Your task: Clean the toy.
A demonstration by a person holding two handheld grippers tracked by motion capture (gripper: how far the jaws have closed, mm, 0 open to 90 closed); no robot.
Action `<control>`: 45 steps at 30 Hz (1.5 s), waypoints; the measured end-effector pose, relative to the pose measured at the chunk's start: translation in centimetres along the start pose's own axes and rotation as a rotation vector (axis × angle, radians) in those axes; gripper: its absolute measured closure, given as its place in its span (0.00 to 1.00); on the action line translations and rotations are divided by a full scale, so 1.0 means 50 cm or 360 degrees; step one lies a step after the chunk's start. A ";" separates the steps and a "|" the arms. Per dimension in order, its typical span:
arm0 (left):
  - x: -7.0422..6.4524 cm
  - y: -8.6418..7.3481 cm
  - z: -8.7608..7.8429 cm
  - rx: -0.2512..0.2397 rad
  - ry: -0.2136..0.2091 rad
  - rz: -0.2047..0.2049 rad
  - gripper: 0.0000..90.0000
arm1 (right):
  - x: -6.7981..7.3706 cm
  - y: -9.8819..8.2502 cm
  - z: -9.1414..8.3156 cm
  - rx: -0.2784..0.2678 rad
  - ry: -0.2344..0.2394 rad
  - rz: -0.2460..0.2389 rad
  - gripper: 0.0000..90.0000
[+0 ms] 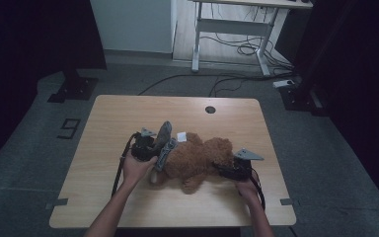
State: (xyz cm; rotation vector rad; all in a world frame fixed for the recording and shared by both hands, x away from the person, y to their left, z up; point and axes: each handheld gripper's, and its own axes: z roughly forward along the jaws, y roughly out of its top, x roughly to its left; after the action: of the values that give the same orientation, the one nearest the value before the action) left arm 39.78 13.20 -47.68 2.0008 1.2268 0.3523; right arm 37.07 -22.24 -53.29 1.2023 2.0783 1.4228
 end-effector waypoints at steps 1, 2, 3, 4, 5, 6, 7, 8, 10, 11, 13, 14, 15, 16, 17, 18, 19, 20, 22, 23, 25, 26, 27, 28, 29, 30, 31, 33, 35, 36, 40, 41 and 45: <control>0.002 -0.008 0.000 0.0003 0.0003 0.0002 0.87 | -0.001 0.000 0.000 0.0005 0.0003 0.0005 0.34; 0.004 -0.014 0.000 0.0008 0.0006 0.0007 0.87 | -0.002 -0.001 0.000 0.0005 0.0010 0.0010 0.34; 0.005 -0.018 -0.001 0.0008 0.0002 0.0001 0.87 | -0.004 -0.001 -0.001 0.0008 0.0014 0.0012 0.34; 0.006 -0.023 -0.005 0.0001 -0.0007 -0.0004 0.87 | -0.004 -0.001 -0.001 0.0007 0.0015 0.0016 0.34; 0.006 -0.026 -0.009 -0.0004 -0.0015 -0.0004 0.87 | -0.005 -0.001 -0.001 0.0011 0.0014 0.0019 0.34; 0.005 -0.027 -0.013 -0.0008 -0.0022 -0.0009 0.87 | -0.004 0.000 -0.001 0.0016 0.0013 0.0019 0.34; 0.004 -0.028 -0.015 -0.0011 -0.0032 -0.0014 0.87 | -0.004 0.000 -0.001 0.0017 0.0012 0.0021 0.34; 0.002 -0.027 -0.018 -0.0016 -0.0049 -0.0016 0.87 | -0.004 0.000 -0.001 0.0017 0.0011 0.0026 0.35; -0.003 -0.024 -0.019 -0.0022 -0.0067 -0.0016 0.87 | -0.001 0.001 -0.001 0.0008 0.0005 0.0023 0.39; -0.006 -0.022 -0.020 -0.0026 -0.0073 -0.0012 0.87 | 0.003 0.002 -0.001 -0.0006 0.0001 0.0005 0.41; -0.012 -0.014 -0.023 -0.0042 -0.0086 0.0001 0.87 | 0.011 0.003 0.002 -0.0037 -0.0026 -0.0044 0.44; -0.013 -0.010 -0.025 -0.0048 -0.0091 0.0013 0.87 | 0.012 0.004 0.003 -0.0048 -0.0036 -0.0049 0.45; -0.014 -0.004 -0.026 -0.0055 -0.0093 0.0014 0.87 | 0.013 0.005 0.006 -0.0063 -0.0040 -0.0048 0.46; -0.013 0.002 -0.026 -0.0057 -0.0096 0.0014 0.87 | 0.014 0.006 0.010 -0.0073 -0.0047 -0.0050 0.47; -0.012 0.011 -0.023 -0.0057 -0.0093 0.0012 0.87 | 0.015 0.007 0.016 -0.0086 -0.0058 -0.0045 0.47; -0.009 0.019 -0.020 -0.0056 -0.0083 0.0016 0.87 | 0.017 0.010 0.024 -0.0092 -0.0075 -0.0039 0.48; -0.006 0.025 -0.018 -0.0054 -0.0074 0.0017 0.87 | 0.018 0.014 0.031 -0.0099 -0.0095 -0.0041 0.48; 0.000 0.035 -0.014 -0.0054 -0.0060 0.0012 0.87 | 0.019 0.016 0.037 -0.0104 -0.0116 -0.0040 0.48; 0.005 0.050 -0.018 -0.0102 -0.0032 0.0021 0.87 | 0.018 0.024 0.055 -0.0115 -0.0154 -0.0020 0.48; 0.003 0.057 -0.022 -0.0132 -0.0028 0.0031 0.87 | 0.018 0.027 0.062 -0.0124 -0.0163 -0.0007 0.48; -0.012 0.083 -0.037 -0.0210 -0.0028 0.0088 0.87 | 0.019 0.031 0.074 -0.0130 -0.0170 -0.0008 0.48; -0.023 0.098 -0.042 -0.0223 -0.0035 0.0119 0.87 | 0.021 0.033 0.079 -0.0131 -0.0172 -0.0014 0.48; -0.036 0.112 -0.043 -0.0234 -0.0045 0.0143 0.87 | 0.023 0.033 0.082 -0.0129 -0.0172 -0.0016 0.47; -0.050 0.127 -0.041 -0.0236 -0.0065 0.0163 0.87 | 0.024 0.033 0.083 -0.0128 -0.0168 -0.0022 0.47; -0.062 0.137 -0.036 -0.0233 -0.0076 0.0180 0.87 | 0.024 0.032 0.083 -0.0129 -0.0165 -0.0031 0.46; -0.082 0.151 -0.024 -0.0207 -0.0086 0.0215 0.87 | 0.025 0.031 0.082 -0.0127 -0.0163 -0.0031 0.45; -0.098 0.160 -0.010 -0.0173 -0.0084 0.0238 0.86 | 0.024 0.028 0.080 -0.0130 -0.0160 -0.0038 0.44; -0.117 0.166 0.020 -0.0101 -0.0051 0.0282 0.86 | 0.020 0.023 0.075 -0.0127 -0.0144 -0.0052 0.41; -0.124 0.160 0.053 -0.0010 -0.0020 0.0289 0.86 | 0.016 0.017 0.069 -0.0116 -0.0121 -0.0033 0.38; -0.120 0.153 0.067 0.0023 -0.0047 0.0260 0.86 | 0.014 0.016 0.067 -0.0109 -0.0112 -0.0032 0.36; -0.114 0.123 0.071 -0.0006 -0.0089 0.0229 0.87 | 0.010 0.015 0.056 -0.0061 -0.0076 -0.0030 0.25; -0.114 0.118 0.068 -0.0006 -0.0091 0.0232 0.87 | 0.010 0.015 0.054 -0.0056 -0.0067 -0.0025 0.22; -0.121 0.087 0.057 -0.0047 -0.0116 0.0231 0.87 | 0.004 0.018 0.037 -0.0033 -0.0006 0.0040 0.15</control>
State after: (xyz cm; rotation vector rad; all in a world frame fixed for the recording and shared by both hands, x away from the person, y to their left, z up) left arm 41.20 5.61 -45.62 2.0643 1.0290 0.3631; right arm 38.61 -20.85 -53.28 1.2259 2.0483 1.4482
